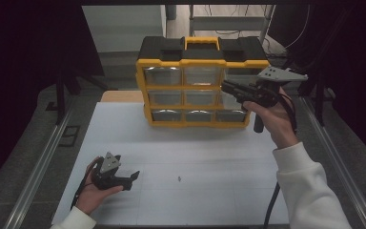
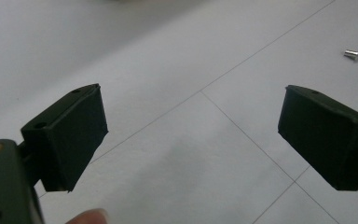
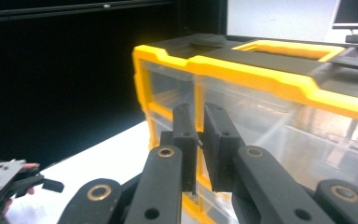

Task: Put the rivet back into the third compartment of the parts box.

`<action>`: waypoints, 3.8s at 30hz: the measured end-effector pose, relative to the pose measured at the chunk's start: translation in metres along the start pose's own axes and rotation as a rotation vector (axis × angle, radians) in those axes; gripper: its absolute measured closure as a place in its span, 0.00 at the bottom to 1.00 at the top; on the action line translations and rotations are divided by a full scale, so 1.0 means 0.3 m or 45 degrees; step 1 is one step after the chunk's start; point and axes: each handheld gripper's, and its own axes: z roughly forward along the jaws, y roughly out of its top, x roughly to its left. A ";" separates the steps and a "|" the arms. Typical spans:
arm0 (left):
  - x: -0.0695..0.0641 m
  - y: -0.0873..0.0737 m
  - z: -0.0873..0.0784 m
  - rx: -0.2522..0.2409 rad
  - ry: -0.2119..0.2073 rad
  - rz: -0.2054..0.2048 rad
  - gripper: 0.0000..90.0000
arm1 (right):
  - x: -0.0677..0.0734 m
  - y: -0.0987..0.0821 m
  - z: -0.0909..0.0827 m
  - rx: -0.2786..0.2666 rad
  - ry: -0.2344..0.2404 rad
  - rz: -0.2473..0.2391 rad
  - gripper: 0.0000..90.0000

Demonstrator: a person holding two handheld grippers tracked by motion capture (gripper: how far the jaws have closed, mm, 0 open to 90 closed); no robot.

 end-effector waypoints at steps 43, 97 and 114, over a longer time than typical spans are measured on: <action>-0.001 0.000 0.002 0.003 -0.003 0.003 0.09 | -0.050 0.007 -0.005 -0.080 -0.089 0.039 0.44; -0.001 0.001 0.000 0.000 0.000 0.005 0.09 | 0.197 -0.206 0.070 0.030 0.285 0.011 0.41; -0.002 0.000 0.001 -0.002 0.001 0.005 0.09 | 0.210 -0.308 0.113 0.092 0.307 0.048 0.41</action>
